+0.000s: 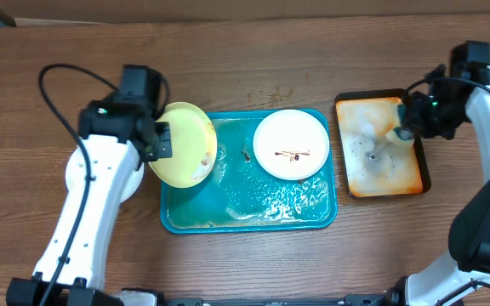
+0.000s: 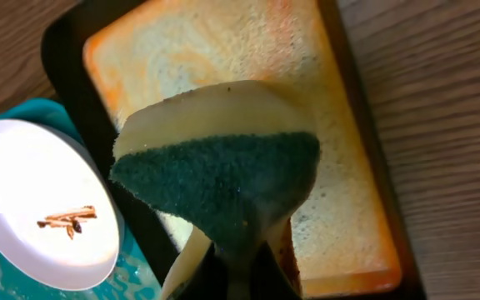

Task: Clean dirty plates on tray and stack at the side
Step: 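Return the sponge to the soapy tray with the right gripper, then carry the yellow plate left and stack it on the white plate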

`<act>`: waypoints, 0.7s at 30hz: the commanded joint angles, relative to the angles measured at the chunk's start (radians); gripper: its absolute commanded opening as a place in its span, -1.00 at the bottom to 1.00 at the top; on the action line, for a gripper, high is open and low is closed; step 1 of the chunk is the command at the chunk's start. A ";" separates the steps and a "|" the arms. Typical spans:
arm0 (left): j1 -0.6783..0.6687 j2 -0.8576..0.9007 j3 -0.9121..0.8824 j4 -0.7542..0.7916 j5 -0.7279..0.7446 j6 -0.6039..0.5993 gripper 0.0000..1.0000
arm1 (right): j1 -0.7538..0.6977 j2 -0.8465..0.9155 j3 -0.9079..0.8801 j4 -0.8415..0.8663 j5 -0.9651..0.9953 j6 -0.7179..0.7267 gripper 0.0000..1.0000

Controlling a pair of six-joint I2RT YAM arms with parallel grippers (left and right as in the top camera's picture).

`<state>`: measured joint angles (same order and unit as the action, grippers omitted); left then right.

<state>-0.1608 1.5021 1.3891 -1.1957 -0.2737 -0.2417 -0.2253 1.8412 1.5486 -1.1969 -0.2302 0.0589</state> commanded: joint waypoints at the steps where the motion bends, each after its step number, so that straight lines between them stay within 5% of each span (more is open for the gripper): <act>1: -0.112 -0.023 0.018 0.007 -0.270 -0.067 -0.92 | -0.004 -0.027 -0.052 0.036 -0.049 -0.086 -0.93; 10: -0.380 -0.017 0.013 0.018 -0.647 -0.219 -0.92 | -0.004 -0.027 -0.266 0.220 -0.064 -0.101 -0.92; 21: -0.554 0.009 0.007 0.022 -0.837 -0.234 -0.92 | -0.004 -0.027 -0.350 0.303 -0.064 -0.100 -0.92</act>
<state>-0.6971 1.4982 1.3891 -1.1782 -1.0039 -0.4397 -0.2321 1.8400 1.2018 -0.9012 -0.2817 -0.0311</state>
